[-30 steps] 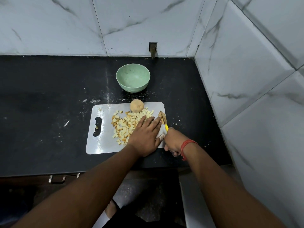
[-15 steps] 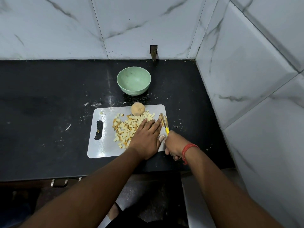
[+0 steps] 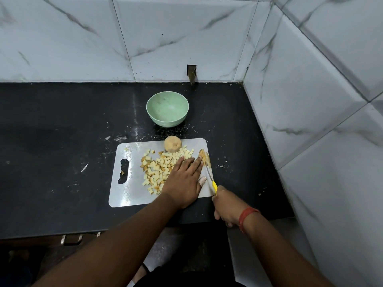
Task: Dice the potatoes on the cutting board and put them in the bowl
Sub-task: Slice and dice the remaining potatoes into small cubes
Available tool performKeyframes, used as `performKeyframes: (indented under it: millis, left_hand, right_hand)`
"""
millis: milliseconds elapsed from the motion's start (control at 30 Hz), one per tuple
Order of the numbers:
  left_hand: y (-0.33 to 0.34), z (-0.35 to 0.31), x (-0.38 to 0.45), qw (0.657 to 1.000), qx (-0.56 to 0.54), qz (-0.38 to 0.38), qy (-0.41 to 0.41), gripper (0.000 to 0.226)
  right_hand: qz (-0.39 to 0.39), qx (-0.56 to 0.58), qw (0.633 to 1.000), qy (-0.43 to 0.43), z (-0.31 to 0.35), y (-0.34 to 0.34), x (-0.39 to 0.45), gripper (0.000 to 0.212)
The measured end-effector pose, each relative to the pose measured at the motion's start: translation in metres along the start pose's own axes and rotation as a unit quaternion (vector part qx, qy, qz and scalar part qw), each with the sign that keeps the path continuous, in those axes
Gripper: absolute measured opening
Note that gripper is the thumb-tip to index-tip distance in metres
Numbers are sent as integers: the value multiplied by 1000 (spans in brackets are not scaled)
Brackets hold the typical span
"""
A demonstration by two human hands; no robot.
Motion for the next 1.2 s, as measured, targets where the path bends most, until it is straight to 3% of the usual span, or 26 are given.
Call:
performKeyframes:
  millis: [367,633,800,967,1200]
  left_hand:
    - [-2,1,-3,1000,-13,-22,3,66]
    - [-3,1,-4,999,-23,-40,4,64]
    - [-3,1,-5,998,-25,-53,8,63]
    - [-2,1,-5,997,-30,-69,14,62]
    - [-4,1,-6,997,-27,-70,7,63]
  right_hand:
    - [3,12,1000,11,-17,8,-19,7]
    - [-78,95,992,35,-11,-19,-18,14]
    - [-61,52,996,33,-10,-17,-6,20]
    - [-55,19,998,18,-5,-9,-3,4]
    - [-4,29,999,31,4,0,-7,8]
Point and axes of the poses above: each hand's wrist, its own x-axis towards the middle knuckle, its own y-axis out of the palm, z = x × y, the point moved 5 cm from there along x, towards the middle knuckle, and after that the axes turned 5 degrees about -x, right-handed, at the moved point
